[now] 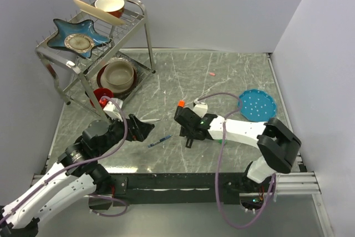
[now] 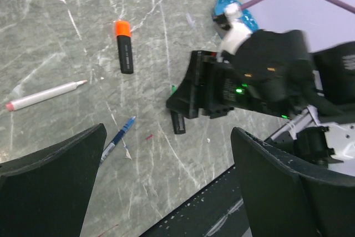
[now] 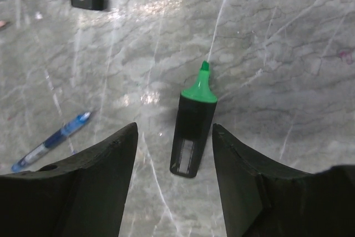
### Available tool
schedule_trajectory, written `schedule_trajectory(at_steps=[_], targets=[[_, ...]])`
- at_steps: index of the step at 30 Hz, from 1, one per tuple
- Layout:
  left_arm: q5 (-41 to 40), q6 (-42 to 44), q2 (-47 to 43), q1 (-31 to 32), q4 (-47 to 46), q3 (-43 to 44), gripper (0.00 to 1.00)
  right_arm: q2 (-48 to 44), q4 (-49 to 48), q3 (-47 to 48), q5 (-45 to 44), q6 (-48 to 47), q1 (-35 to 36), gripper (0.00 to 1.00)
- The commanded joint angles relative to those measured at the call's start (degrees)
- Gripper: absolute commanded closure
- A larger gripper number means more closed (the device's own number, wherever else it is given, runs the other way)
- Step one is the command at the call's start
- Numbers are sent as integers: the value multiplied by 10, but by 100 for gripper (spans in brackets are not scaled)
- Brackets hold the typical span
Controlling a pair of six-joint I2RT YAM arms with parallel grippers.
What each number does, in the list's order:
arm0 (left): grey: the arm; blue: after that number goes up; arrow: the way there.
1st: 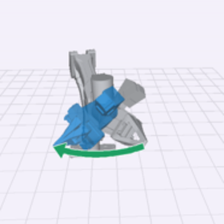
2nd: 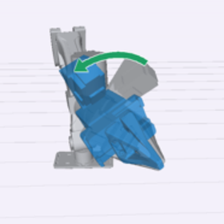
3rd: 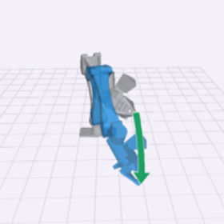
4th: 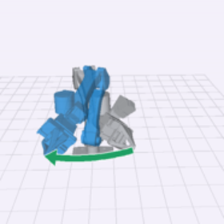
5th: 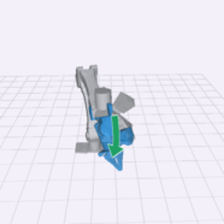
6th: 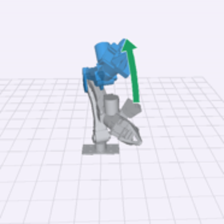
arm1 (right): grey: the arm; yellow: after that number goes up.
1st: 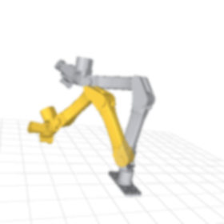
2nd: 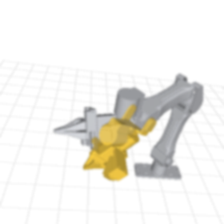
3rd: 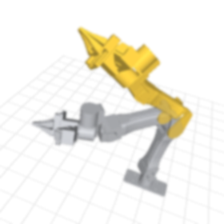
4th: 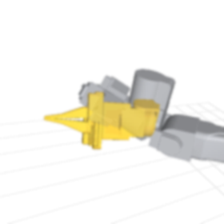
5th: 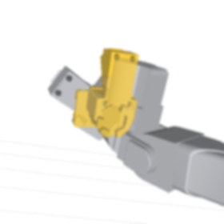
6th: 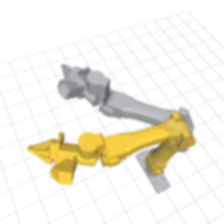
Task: Insert the pens into the pen caps
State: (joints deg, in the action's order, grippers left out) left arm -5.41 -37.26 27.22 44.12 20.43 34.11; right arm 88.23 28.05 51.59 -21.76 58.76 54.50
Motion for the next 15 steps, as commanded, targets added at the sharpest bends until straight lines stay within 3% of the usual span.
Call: schedule_trajectory(at_steps=[1, 10, 15], targets=[[-3, -7, -23, 15, -1, 10, 1, 21, 1, 21, -15, 23, -9, 37], [-31, -12, -26, 50, 15, 18, 1, 76, 2, 35, -9, 26, -12, 44], [-45, -15, -36, 67, 17, 14, 1, 89, 7, 31, -23, 21, -14, 56]])
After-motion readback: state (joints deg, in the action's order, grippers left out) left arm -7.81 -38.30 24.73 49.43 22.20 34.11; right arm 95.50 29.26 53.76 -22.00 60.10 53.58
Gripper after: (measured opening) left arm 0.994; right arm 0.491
